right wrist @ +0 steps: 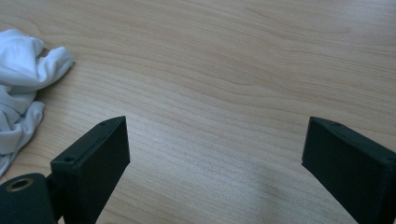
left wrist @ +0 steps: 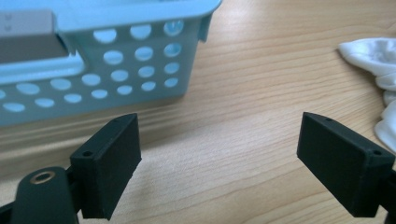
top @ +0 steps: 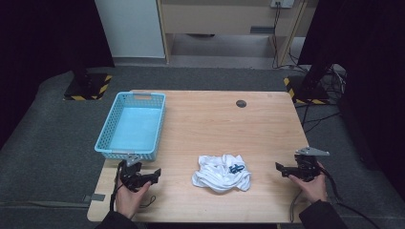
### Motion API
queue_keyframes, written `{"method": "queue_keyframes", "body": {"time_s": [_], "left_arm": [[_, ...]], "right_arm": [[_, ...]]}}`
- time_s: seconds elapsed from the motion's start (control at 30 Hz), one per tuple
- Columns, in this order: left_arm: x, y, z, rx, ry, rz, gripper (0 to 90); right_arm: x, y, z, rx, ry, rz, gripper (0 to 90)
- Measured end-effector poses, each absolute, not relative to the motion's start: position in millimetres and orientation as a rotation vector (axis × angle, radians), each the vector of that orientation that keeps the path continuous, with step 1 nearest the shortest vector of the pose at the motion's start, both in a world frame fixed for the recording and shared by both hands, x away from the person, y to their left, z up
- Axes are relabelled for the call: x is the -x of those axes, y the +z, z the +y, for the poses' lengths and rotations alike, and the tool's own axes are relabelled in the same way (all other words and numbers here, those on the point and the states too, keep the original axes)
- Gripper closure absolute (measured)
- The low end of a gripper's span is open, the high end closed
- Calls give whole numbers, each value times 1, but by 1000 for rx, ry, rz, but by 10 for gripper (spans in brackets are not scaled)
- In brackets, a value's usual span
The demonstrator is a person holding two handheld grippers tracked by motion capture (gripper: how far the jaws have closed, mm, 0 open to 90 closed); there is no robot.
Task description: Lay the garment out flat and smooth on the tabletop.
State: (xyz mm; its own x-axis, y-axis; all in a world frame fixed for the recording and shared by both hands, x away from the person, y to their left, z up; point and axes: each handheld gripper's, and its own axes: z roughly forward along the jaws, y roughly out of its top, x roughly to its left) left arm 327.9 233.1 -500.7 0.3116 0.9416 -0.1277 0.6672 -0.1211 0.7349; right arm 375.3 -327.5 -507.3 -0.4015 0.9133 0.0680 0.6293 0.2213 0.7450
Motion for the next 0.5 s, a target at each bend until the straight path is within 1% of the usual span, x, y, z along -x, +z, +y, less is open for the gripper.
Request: {"method": "queue_keyframes", "body": {"time_s": [0.37, 0.5], "left_arm": [[-326, -491, 226, -1831, 490, 1367, 129], [-325, -488, 221, -1829, 514, 1329, 129]], "right_arm": [[-375, -505, -320, -1401, 1024, 2144, 81], [-375, -502, -317, -1391, 1045, 2142, 84]]}}
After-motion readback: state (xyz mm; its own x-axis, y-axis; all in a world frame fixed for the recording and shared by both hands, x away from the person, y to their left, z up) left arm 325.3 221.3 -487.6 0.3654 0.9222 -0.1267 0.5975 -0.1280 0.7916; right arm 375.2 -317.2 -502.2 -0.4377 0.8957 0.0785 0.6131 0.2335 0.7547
